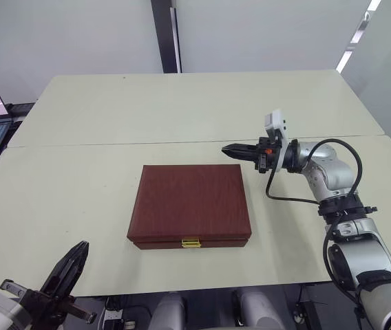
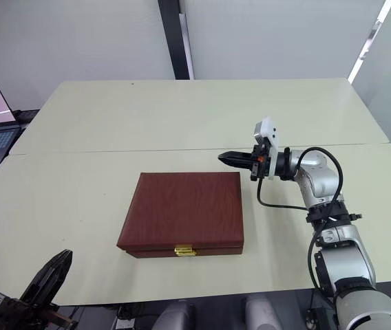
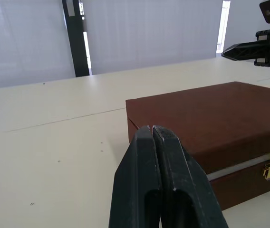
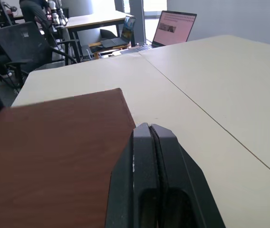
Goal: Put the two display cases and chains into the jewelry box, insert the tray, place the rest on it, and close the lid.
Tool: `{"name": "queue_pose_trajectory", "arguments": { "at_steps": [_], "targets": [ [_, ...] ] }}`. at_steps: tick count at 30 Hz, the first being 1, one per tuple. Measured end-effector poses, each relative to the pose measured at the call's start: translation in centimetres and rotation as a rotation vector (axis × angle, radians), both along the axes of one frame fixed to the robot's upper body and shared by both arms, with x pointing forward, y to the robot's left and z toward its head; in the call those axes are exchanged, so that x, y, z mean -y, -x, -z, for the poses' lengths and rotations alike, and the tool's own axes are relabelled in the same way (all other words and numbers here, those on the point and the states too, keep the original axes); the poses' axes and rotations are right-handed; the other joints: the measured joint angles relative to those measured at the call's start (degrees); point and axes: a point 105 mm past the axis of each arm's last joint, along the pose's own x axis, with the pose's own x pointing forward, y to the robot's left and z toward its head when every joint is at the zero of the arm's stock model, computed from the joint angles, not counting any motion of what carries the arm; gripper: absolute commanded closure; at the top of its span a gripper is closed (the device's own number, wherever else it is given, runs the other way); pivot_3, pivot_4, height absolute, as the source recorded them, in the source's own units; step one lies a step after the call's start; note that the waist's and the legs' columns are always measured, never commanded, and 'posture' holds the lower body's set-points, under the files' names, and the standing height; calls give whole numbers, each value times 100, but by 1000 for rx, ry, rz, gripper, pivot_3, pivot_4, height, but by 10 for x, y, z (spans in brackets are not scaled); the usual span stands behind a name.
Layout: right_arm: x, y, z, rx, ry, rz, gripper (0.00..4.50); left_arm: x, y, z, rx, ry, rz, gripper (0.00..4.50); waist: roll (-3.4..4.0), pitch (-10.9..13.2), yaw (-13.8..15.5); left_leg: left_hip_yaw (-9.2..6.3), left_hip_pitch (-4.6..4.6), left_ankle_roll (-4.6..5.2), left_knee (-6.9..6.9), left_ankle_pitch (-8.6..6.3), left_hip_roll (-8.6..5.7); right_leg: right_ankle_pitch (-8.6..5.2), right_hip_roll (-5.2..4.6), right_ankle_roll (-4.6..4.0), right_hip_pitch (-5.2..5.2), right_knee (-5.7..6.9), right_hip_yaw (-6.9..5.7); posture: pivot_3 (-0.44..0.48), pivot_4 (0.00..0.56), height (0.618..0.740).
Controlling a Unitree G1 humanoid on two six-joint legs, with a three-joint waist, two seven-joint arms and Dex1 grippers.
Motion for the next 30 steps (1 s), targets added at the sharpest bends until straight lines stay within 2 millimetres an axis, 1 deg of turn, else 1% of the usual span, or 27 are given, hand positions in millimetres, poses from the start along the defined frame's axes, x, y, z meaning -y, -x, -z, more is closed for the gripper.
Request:
{"name": "queue_pose_trajectory", "arguments": {
  "at_steps": [5,10,11,14,17,18,19,20,22,23,25,26,27,29,30],
  "targets": [
    [4,-2,1,15,16,18,4500,-5,-3,5,-24,-2,-8,4474,0,0,8,-2,-1,0,0,0,-1,0,0,0,0,0,-1,0,150,740],
    [17,-4,8,11,38,65,4500,-10,-12,9,-90,-4,8,4474,0,0,9,-2,-1,0,0,0,-2,0,-1,0,0,0,-1,0,150,740],
    [23,-3,11,7,43,81,4500,-10,-19,8,-86,-12,9,4474,0,0,11,-3,0,0,-1,0,-2,0,-1,0,1,0,-1,0,150,740],
    [42,0,27,-29,64,136,4500,-20,-43,7,-90,-41,-35,4474,0,0,86,-9,-1,0,2,0,-3,0,-1,0,4,1,-7,0,150,740],
    [61,4,35,-46,80,201,3903,-30,-65,7,-131,-32,-50,3895,1,0,109,-10,-1,0,1,0,-4,1,-2,1,3,3,-8,0,150,740],
    [69,5,38,-54,85,227,3709,-33,-72,8,-153,-19,-50,3617,1,0,121,-9,-1,0,1,0,-4,1,-2,1,3,3,-8,0,150,740],
    [77,8,40,-62,87,251,3388,-36,-80,9,-175,-10,-40,3276,1,0,128,-7,-1,0,0,0,-4,1,-2,1,3,2,-6,0,150,740],
    [81,10,43,-69,91,263,3170,-37,-84,9,-185,-11,-30,3022,1,0,124,-6,0,0,0,0,-3,1,-2,1,3,2,-6,0,150,740],
    [96,17,49,-93,86,302,2639,-42,-99,7,-193,-14,1,2413,2,1,135,-8,2,0,0,0,-3,1,-2,1,3,4,-8,0,150,740],
    [102,20,52,-103,86,322,2295,-45,-107,7,-198,-11,12,2080,4,2,139,-9,2,0,0,0,-4,1,-1,0,3,8,-9,0,150,740],
    [116,24,55,-107,95,367,1799,-51,-122,6,-221,-15,40,1496,4,2,141,-8,2,0,3,0,-4,1,-1,1,5,9,-8,0,150,740],
    [122,27,57,-106,101,388,1469,-54,-130,7,-241,-16,54,1171,4,2,139,-6,3,0,2,0,-6,1,-1,1,5,8,-7,0,150,740],
    [128,29,59,-105,111,404,1219,-57,-136,8,-251,-18,63,882,4,2,134,-6,3,0,1,0,-5,1,-1,1,4,6,-8,0,150,740],
    [141,34,64,-105,141,441,573,-62,-145,11,-286,-22,87,238,4,2,123,-5,3,0,-1,0,-4,1,-1,1,3,5,-7,0,150,740],
    [145,37,67,-108,153,453,132,-64,-147,14,-305,-25,97,0,4,2,100,-1,3,0,-3,0,-3,1,-1,1,0,5,-3,0,150,740]
  ]
}}
